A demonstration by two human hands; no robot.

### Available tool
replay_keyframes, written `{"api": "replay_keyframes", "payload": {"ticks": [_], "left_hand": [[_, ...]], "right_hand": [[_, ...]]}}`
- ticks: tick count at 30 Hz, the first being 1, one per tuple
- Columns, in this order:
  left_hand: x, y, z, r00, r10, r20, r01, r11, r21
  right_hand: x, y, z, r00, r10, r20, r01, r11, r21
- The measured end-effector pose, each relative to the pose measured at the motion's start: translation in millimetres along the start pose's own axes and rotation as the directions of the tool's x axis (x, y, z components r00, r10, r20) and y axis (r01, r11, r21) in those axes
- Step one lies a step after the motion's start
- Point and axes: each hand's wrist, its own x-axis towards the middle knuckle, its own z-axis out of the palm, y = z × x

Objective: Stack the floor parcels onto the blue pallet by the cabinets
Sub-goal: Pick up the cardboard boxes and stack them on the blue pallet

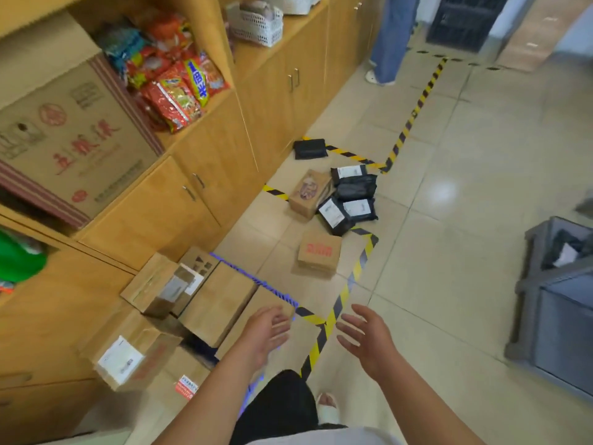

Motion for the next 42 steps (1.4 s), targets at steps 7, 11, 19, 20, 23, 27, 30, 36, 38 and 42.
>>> {"api": "replay_keyframes", "payload": {"ticks": [7,11,19,20,23,27,30,36,38,42], "left_hand": [[74,32,75,0.994,-0.094,-0.051,0.095,0.995,0.01],[141,67,132,0.989,-0.132,-0.065,0.131,0.991,-0.009],[213,190,207,0.982,-0.158,-0.103,0.159,0.987,-0.004],[220,209,215,0.983,-0.146,-0.112,0.146,0.989,-0.009],[239,257,236,0.982,-0.121,-0.143,0.116,0.992,-0.042],[276,298,257,0.978,-0.091,-0.187,0.062,0.986,-0.158],[292,309,275,0.95,-0.163,-0.268,0.078,0.95,-0.301],[327,310,322,0.855,-0.338,-0.393,0.142,0.881,-0.451],[346,314,337,0.841,-0.368,-0.397,0.181,0.882,-0.434],[412,312,349,0.853,-0.377,-0.362,0.218,0.886,-0.41]], "right_hand": [[61,-93,-25,1.0,-0.004,-0.01,0.004,1.0,-0.01],[120,-173,-36,0.996,-0.044,-0.074,0.041,0.998,-0.042],[192,-340,-11,0.995,0.005,-0.096,-0.015,0.994,-0.112],[200,-361,-4,0.996,-0.002,-0.087,-0.007,0.994,-0.106],[229,-413,16,0.999,0.001,-0.045,-0.006,0.994,-0.108],[292,-468,46,0.998,0.057,0.014,-0.052,0.975,-0.214],[338,-511,66,0.991,0.131,0.039,-0.108,0.924,-0.368],[430,-598,119,0.975,0.218,0.04,-0.134,0.724,-0.677],[466,-614,136,0.972,0.234,0.015,-0.149,0.664,-0.733],[552,-609,158,0.964,0.265,0.017,-0.121,0.496,-0.86]]}}
